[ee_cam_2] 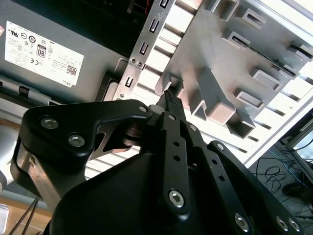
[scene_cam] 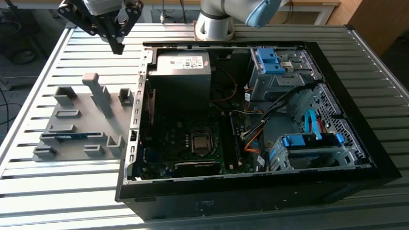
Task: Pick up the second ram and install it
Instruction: 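Reach for the second ram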
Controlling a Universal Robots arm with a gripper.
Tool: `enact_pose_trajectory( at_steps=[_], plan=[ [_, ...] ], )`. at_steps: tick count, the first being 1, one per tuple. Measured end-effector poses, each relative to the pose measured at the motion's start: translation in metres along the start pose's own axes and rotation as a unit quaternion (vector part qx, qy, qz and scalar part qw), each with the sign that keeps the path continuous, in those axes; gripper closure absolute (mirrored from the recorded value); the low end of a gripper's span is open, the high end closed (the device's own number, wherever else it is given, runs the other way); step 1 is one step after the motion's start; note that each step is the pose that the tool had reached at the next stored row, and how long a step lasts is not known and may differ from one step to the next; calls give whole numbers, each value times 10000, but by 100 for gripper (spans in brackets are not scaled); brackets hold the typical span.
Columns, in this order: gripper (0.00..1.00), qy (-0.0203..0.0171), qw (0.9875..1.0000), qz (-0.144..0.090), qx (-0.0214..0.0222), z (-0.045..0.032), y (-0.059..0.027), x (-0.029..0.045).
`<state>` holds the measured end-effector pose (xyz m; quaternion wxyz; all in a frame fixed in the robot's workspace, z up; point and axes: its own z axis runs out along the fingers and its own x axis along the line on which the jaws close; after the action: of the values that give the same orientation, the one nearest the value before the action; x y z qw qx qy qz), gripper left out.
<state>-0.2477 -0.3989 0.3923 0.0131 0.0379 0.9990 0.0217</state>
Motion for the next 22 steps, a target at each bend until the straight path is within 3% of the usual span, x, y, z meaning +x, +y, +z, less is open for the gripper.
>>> enact_pose_trajectory(
  at_steps=[22],
  plan=[
    [89, 0, 10000, 0, 0, -4, -11, 142]
  ],
)
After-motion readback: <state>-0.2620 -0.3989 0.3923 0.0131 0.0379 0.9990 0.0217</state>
